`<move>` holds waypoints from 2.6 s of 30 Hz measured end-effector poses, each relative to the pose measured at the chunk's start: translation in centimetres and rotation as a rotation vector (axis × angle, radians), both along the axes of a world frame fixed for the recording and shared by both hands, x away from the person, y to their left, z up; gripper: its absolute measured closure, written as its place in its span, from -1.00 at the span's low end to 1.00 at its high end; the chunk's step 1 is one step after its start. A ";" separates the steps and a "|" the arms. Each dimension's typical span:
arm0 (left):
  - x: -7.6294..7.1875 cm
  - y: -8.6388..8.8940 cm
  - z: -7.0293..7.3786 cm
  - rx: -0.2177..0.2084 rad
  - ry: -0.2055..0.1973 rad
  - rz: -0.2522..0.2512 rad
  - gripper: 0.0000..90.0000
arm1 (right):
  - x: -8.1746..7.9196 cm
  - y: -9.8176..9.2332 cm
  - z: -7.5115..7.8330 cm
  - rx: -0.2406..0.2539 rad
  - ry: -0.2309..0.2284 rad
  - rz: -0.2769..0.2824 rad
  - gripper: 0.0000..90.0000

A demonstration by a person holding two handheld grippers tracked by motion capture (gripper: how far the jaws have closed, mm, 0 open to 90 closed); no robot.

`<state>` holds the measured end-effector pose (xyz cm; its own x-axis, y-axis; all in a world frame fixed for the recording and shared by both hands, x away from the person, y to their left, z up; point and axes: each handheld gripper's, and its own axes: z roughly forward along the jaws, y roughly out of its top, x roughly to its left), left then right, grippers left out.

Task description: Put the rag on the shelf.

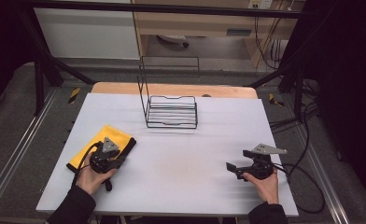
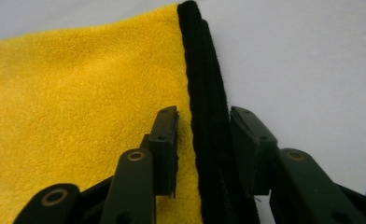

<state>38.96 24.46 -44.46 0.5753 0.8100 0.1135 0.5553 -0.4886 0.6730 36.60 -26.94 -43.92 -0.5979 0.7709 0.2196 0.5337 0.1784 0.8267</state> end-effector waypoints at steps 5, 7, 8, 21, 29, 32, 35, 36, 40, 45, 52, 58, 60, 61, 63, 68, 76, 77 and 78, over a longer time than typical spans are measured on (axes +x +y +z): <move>0.2 -0.2 0.2 0.031 0.006 0.024 0.58 | 0.0 0.0 0.0 0.001 -0.001 -0.001 -0.99; 0.3 -0.2 0.2 0.029 0.006 0.027 0.64 | 0.0 0.0 0.0 0.002 -0.002 -0.002 -0.99; 0.3 -0.1 0.2 0.030 0.010 0.027 0.66 | 0.0 0.0 0.0 0.002 -0.002 -0.001 -0.99; 0.7 1.1 0.6 -0.069 0.056 0.041 0.82 | 0.0 0.1 0.0 0.004 0.003 0.002 -0.99; 0.6 1.4 0.9 -0.094 0.053 0.041 0.82 | 0.0 0.0 0.0 0.006 0.002 0.003 -0.98; 0.6 1.1 0.6 -0.085 0.046 0.040 0.77 | 0.0 0.1 0.0 0.005 0.003 0.003 -0.98; 0.3 0.8 0.4 -0.051 0.025 0.025 0.65 | 0.0 0.1 0.0 0.005 0.001 0.002 -0.99; 0.3 0.7 0.2 -0.042 0.015 0.020 0.59 | 0.0 0.1 0.0 0.005 0.001 0.003 -0.99; 0.1 0.2 -0.1 -0.021 -0.025 0.022 0.51 | 0.0 0.1 0.0 0.005 0.005 0.001 -0.99; 0.4 -0.3 -0.3 -0.010 -0.045 0.040 0.49 | 0.0 0.1 0.0 0.009 -0.002 -0.001 -0.99; 0.9 -0.5 -0.1 -0.040 0.001 0.046 0.41 | 0.0 0.2 -0.1 0.015 0.004 0.000 -0.99; 0.9 -1.6 0.0 0.056 -0.015 0.065 0.46 | 0.0 0.1 0.0 0.015 0.000 0.000 -0.99; 0.8 -1.9 0.0 0.080 -0.025 0.064 0.50 | 0.0 0.1 0.0 0.016 -0.002 0.002 -0.99; 0.8 -2.1 0.0 0.099 -0.029 0.061 0.56 | 0.0 0.1 0.0 0.017 -0.002 0.002 -0.99; 1.0 -2.4 0.1 0.135 -0.028 0.072 0.63 | 0.0 0.1 0.0 0.017 -0.004 0.002 -0.99; 1.1 -2.0 0.2 0.117 -0.023 0.076 0.79 | 0.0 0.1 0.0 0.021 -0.004 0.005 -0.99; 1.6 0.3 0.9 -0.066 0.047 0.064 0.83 | 0.0 0.1 -0.1 0.023 0.000 0.009 -0.99; 1.5 0.4 1.0 -0.079 0.049 0.063 0.83 | 0.0 0.1 -0.1 0.025 0.002 0.009 -0.99; 1.4 0.5 1.2 -0.089 0.050 0.061 0.83 | 0.0 0.1 0.0 0.025 0.001 0.011 -0.98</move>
